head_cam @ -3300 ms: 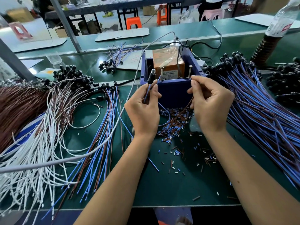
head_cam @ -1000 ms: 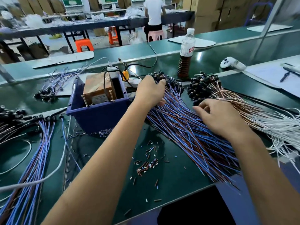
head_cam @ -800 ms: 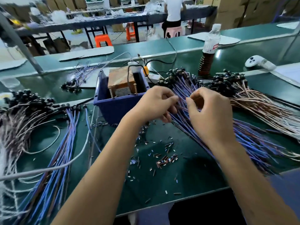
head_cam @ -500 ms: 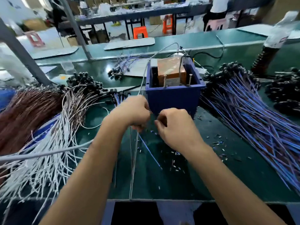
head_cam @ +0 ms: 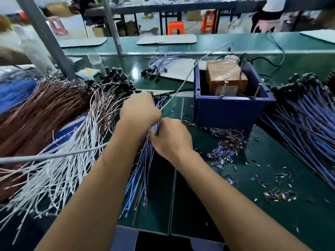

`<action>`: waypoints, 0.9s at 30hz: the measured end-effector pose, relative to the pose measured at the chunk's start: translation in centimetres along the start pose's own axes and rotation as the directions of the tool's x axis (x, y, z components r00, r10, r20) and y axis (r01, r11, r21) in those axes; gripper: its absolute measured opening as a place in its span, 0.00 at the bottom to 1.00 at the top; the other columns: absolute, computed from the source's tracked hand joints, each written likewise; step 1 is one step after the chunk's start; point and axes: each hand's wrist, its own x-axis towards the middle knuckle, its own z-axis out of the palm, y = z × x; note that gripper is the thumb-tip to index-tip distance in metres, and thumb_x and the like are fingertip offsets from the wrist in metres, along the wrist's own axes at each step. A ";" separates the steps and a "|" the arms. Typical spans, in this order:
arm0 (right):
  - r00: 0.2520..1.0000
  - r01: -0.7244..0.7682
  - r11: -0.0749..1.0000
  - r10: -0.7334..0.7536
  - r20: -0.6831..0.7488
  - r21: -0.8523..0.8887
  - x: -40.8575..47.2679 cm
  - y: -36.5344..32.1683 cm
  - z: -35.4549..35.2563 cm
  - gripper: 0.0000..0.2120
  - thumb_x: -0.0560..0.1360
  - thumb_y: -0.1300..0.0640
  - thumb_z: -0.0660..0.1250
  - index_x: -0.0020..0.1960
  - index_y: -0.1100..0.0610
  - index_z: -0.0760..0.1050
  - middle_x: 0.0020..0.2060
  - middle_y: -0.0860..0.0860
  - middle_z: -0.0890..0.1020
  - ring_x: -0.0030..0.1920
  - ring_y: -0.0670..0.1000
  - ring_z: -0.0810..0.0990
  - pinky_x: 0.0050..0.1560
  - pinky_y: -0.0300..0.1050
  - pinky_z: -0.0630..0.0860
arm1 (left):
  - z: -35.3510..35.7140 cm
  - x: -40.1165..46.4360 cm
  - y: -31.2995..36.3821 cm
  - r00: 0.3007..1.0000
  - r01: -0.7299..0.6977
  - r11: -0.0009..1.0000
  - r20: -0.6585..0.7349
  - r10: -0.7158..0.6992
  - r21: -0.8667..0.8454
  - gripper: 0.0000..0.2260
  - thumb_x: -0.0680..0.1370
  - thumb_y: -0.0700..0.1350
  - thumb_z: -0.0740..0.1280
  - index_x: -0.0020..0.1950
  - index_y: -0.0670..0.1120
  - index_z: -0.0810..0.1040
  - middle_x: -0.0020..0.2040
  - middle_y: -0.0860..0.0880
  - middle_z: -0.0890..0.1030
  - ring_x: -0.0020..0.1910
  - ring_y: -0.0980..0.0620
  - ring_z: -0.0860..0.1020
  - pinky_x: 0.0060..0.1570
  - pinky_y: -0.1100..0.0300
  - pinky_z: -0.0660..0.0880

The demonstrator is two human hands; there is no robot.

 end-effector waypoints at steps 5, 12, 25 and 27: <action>0.997 0.072 0.997 -0.073 -0.018 -0.033 -0.2 0.4 0.1 0.14 0.79 0.46 0.66 0.41 0.53 0.69 0.35 0.51 0.73 0.36 0.59 0.70 0.29 0.46 0.60 | 2.1 2.8 0.7 0.997 0.078 0.997 0.013 -0.078 -0.001 0.10 0.77 0.48 0.69 0.55 0.45 0.78 0.60 0.41 0.81 0.60 0.37 0.80 0.48 0.52 0.72; 0.999 0.046 0.997 -0.046 -0.005 0.066 -0.3 1.3 -0.1 0.14 0.78 0.42 0.67 0.42 0.50 0.68 0.39 0.52 0.78 0.40 0.59 0.74 0.37 0.47 0.65 | 2.7 3.6 0.9 0.993 0.103 0.993 -0.053 -0.107 -0.065 0.05 0.73 0.40 0.67 0.49 0.44 0.76 0.59 0.38 0.82 0.59 0.36 0.80 0.50 0.52 0.75; 0.963 0.200 0.728 -0.023 -0.268 0.656 -2.7 2.3 -2.7 0.14 0.84 0.44 0.63 0.56 0.55 0.76 0.41 0.45 0.78 0.41 0.45 0.75 0.48 0.52 0.76 | -2.0 1.7 3.8 0.959 0.116 0.112 0.082 -0.271 -0.987 0.10 0.84 0.36 0.51 0.61 0.39 0.70 0.38 0.44 0.77 0.22 0.56 0.69 0.20 0.65 0.64; 0.973 0.206 0.661 -0.058 -0.224 0.721 -3.0 1.6 -3.7 0.17 0.85 0.44 0.59 0.61 0.58 0.75 0.46 0.49 0.80 0.47 0.49 0.78 0.54 0.55 0.77 | -3.0 1.4 4.6 0.956 -0.016 -0.011 -0.012 -0.295 -1.000 0.06 0.85 0.39 0.54 0.58 0.40 0.69 0.37 0.48 0.72 0.24 0.57 0.65 0.21 0.63 0.61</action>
